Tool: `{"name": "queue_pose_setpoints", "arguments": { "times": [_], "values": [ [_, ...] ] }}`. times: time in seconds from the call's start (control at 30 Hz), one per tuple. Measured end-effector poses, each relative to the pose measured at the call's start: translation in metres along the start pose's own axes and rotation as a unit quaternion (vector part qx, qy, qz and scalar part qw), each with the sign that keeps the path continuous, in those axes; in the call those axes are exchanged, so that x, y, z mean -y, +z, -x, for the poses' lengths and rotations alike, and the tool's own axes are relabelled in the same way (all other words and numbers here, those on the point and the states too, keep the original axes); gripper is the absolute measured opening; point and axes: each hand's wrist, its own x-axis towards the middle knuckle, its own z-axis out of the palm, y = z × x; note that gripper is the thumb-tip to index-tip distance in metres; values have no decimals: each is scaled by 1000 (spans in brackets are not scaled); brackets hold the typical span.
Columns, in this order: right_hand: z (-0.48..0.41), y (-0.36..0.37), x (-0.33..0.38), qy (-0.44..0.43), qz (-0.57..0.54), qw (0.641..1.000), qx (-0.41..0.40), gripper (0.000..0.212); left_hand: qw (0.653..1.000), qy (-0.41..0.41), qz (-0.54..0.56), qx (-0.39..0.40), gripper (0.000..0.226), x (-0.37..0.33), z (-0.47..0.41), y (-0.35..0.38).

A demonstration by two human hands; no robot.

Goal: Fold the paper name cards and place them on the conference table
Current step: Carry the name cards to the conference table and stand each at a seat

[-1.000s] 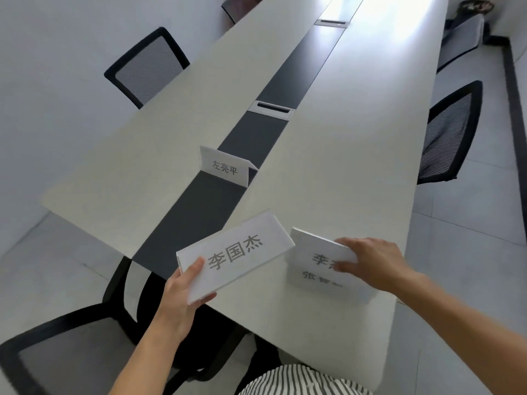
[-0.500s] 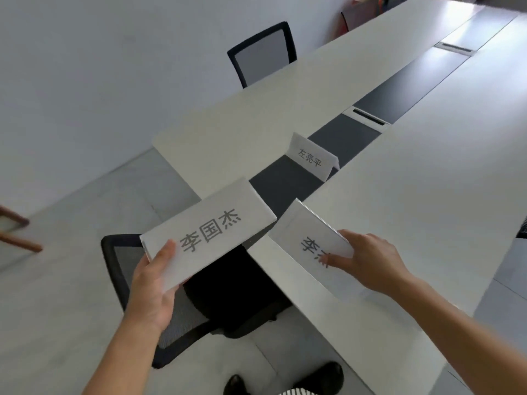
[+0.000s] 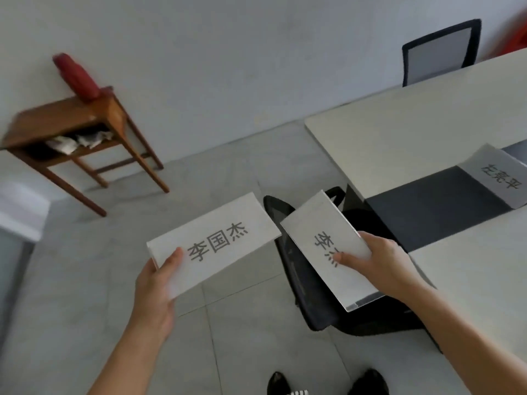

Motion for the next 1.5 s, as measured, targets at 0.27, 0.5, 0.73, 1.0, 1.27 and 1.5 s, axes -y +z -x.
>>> {"name": "queue_pose_setpoints", "arguments": {
  "times": [0.27, 0.5, 0.73, 1.0, 1.27, 1.5],
  "values": [
    [-69, 73, 93, -10, 44, 997, 63, 35, 997, -25, 13, -79, 13, -9, -71, -74],
    [-187, 110, 147, -4, 46, 996, 75, 38, 995, -35, -8, -90, 48, -33, -194, -84],
    [-333, 126, 214, -9, 42, 996, 80, 43, 993, -31, -40, -108, 44, -90, -329, -79],
    [-464, 125, 263, 5, 58, 995, 80, 52, 995, -54, -32, -71, 29, -118, -484, -38],
    [-614, 110, 286, 92, 42, 995, 10, 59, 997, -66, -44, 24, 26, -152, -682, 45],
    [-696, 67, 293, 172, -34, 982, -63, 49, 980, -84, -93, 155, 30, -198, -824, 169]
  ]
}}
